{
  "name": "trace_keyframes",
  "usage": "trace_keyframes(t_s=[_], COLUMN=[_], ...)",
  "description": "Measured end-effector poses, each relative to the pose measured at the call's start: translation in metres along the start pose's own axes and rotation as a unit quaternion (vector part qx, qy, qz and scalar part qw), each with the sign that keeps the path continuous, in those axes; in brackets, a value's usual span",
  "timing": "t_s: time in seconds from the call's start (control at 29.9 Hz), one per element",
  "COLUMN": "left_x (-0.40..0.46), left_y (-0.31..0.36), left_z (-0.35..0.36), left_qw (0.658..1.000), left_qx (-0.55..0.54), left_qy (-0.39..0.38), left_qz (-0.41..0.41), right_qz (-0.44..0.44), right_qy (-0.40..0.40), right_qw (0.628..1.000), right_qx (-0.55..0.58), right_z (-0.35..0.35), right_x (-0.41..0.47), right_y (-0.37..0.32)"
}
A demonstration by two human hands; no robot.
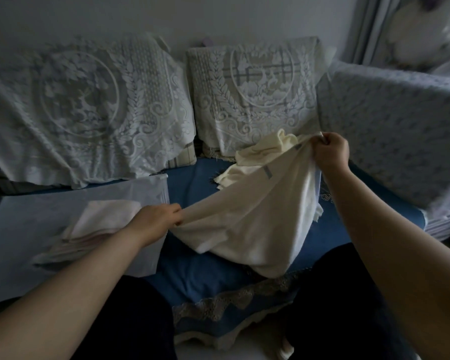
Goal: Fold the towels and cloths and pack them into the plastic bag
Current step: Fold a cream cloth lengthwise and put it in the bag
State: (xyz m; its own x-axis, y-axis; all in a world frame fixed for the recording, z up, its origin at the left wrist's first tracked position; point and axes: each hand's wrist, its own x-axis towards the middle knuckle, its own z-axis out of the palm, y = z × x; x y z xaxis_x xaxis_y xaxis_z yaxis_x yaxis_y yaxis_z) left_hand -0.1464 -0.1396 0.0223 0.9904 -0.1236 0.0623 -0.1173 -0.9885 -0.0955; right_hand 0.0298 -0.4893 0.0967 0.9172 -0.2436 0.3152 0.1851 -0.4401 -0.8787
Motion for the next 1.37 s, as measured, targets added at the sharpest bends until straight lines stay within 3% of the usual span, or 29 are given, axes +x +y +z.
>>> trace_keyframes(t_s=[0.2,0.27,0.33,0.37,0.43,0.53,0.6,0.67,0.8,0.94,1.0,1.07,1.17,1.24,1.37], left_x=[-0.002,-0.003,0.002,0.005,0.006,0.008,0.01,0.015,0.039,0.066,0.073,0.074,0.068,0.062,0.043], left_y=[-0.016,-0.022,-0.027,-0.03,-0.035,-0.033,-0.033,-0.039,-0.058,-0.06,-0.061,-0.057,-0.048,-0.045,-0.051], left_z=[0.01,-0.004,-0.029,-0.043,-0.075,-0.125,-0.155,-0.176,-0.161,-0.134,-0.135,-0.142,-0.143,-0.129,-0.086], left_qw=[0.986,0.982,0.962,0.928,0.826,0.688,0.651,0.664,0.822,0.875,0.882,0.86,0.805,0.81,0.873], left_qx=[-0.011,-0.067,-0.187,-0.288,-0.476,-0.66,-0.706,-0.69,-0.469,-0.335,-0.258,-0.228,-0.36,-0.456,-0.454], left_qy=[-0.132,-0.083,0.033,0.105,0.22,0.249,0.243,0.259,0.244,0.23,0.265,0.336,0.387,0.294,-0.081], left_qz=[-0.102,-0.153,-0.196,-0.21,-0.208,-0.17,-0.14,-0.126,-0.213,-0.262,-0.292,-0.31,-0.27,-0.222,-0.155], right_qz=[0.028,0.039,0.042,0.04,0.027,-0.015,-0.052,-0.073,-0.042,-0.024,-0.021,-0.019,-0.024,-0.017,0.092], right_qy=[0.034,0.044,0.054,0.058,0.063,0.085,0.12,0.127,0.015,-0.023,-0.008,-0.008,-0.023,-0.037,-0.158], right_qw=[0.998,0.995,0.993,0.991,0.989,0.98,0.971,0.971,0.996,0.999,0.996,0.99,0.981,0.976,0.96], right_qx=[0.054,0.075,0.101,0.113,0.133,0.177,0.201,0.189,0.072,0.034,0.084,0.138,0.193,0.213,0.211], right_z=[-0.006,-0.01,-0.016,-0.019,-0.026,-0.037,-0.045,-0.051,-0.042,-0.025,-0.023,-0.024,-0.031,-0.036,-0.033], right_x=[-0.004,-0.003,-0.004,-0.004,-0.006,-0.005,-0.001,0.009,0.046,0.064,0.066,0.066,0.057,0.051,0.042], right_y=[0.001,0.004,0.009,0.011,0.013,0.005,-0.01,-0.024,-0.03,-0.03,-0.038,-0.045,-0.042,-0.025,0.036])
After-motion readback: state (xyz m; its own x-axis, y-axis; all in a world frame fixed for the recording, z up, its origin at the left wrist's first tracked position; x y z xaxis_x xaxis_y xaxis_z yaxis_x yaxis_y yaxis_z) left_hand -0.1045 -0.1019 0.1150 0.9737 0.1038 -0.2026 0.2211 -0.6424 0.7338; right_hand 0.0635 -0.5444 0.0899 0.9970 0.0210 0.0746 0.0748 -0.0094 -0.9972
